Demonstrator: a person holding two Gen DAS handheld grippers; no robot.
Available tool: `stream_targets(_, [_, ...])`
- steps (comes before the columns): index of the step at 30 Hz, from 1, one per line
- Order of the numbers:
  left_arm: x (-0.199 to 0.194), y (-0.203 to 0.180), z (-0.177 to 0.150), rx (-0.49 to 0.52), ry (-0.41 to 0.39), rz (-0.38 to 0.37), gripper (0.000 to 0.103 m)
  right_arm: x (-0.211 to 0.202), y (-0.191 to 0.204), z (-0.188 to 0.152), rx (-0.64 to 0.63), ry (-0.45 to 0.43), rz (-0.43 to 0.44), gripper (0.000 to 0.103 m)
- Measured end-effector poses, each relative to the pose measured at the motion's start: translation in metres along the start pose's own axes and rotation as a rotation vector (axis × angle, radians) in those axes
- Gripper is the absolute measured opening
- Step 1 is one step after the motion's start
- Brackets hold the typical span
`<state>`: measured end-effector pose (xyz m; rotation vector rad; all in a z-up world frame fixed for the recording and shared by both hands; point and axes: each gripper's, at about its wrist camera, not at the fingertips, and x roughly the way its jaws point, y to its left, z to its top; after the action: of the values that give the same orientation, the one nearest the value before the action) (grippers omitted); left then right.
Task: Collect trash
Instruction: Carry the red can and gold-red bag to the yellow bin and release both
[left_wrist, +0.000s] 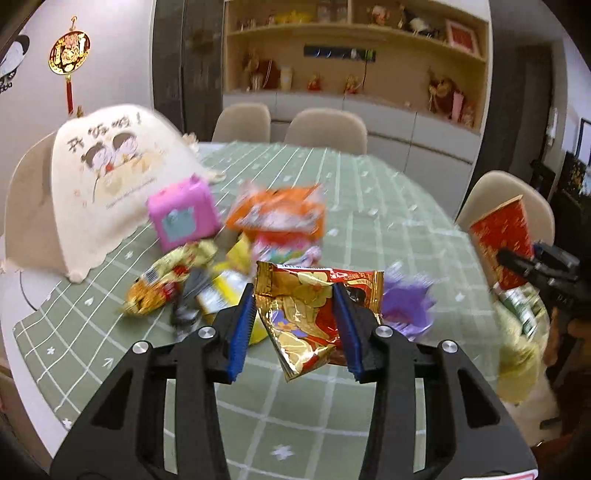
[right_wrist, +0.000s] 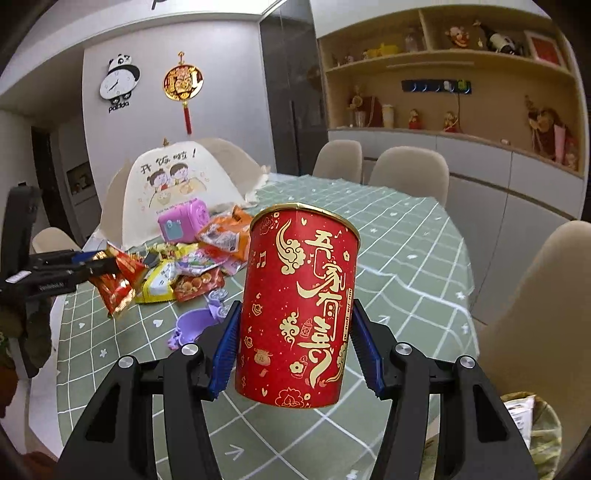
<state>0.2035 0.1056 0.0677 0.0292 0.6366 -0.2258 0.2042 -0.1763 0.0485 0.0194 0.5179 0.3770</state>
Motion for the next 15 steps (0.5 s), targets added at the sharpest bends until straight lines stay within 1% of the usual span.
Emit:
stream_targets(3, [0.0,-0.029,0.007,-0.013,-0.016,-0.066,0.04,-0.016,-0.012,-0.003,0.002,-0.017,-0.034,0.054])
stream_targets(7, [0.011,-0.076,0.013,0.014,-0.017,-0.153,0.04,-0.041,-0.036,-0.013,0.022,-0.028,-0.091,0.054])
stream_targets(12, [0.039,-0.144,0.013,0.034,0.03,-0.272,0.04,-0.079,-0.082,-0.034,0.072,-0.029,-0.197,0.054])
stream_targets(15, [0.055,-0.19,0.008,0.067,0.067,-0.345,0.04,-0.103,-0.113,-0.051,0.124,-0.03,-0.265,0.054])
